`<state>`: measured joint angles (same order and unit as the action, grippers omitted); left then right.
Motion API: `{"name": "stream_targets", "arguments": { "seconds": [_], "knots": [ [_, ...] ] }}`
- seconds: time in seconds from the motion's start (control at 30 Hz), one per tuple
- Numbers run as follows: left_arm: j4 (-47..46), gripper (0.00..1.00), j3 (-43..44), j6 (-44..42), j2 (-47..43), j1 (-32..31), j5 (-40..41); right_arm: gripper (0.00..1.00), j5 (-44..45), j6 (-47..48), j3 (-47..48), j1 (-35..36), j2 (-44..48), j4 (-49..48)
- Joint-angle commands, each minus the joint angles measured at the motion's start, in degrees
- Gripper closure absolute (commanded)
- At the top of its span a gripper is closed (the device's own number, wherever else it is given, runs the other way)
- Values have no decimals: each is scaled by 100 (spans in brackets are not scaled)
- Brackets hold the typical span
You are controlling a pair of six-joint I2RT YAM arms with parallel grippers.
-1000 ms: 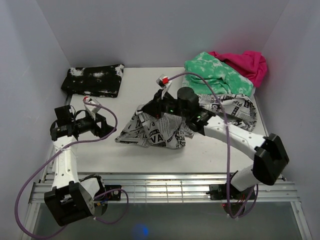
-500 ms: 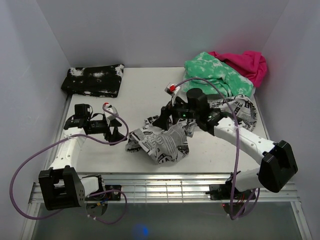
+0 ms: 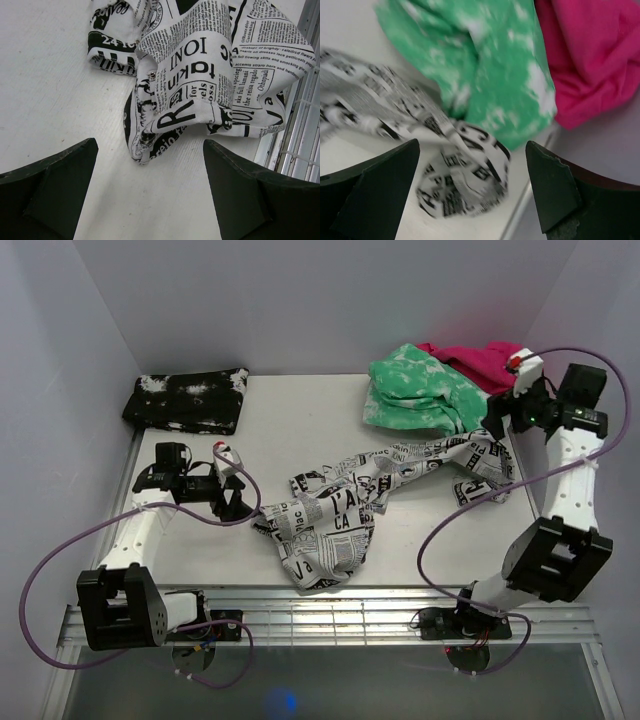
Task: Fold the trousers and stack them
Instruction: Move the trousers to the center of the board, then flatten the trousers out
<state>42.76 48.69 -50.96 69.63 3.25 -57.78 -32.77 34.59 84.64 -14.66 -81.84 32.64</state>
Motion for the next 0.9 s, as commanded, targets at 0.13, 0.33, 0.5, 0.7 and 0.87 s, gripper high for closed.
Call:
{"name": "stream_targets", "arguments": {
  "seconds": [0.13, 0.33, 0.5, 0.7, 0.87],
  "knots": [
    [-93, 2, 273, 25, -116, -43, -172, 9, -1055, 3667, 1518, -1671, -1756, 3369],
    [-5, 3, 247, -107, -37, -43, -155, 10, -1108, 4205, 2496, -1953, -3126, 4092],
    [-5, 3, 247, -125, 16, -43, -137, 14, -1135, 4302, 1557, -1831, -2890, 3050],
    [4, 4, 238, -160, 112, -52, 3, 26, -827, 4057, 819, -1593, -2829, 2021],
    [92, 4, 176, -344, 227, -43, 170, 63, -914, 3766, 685, -1584, -2705, 1324]
  ]
}}
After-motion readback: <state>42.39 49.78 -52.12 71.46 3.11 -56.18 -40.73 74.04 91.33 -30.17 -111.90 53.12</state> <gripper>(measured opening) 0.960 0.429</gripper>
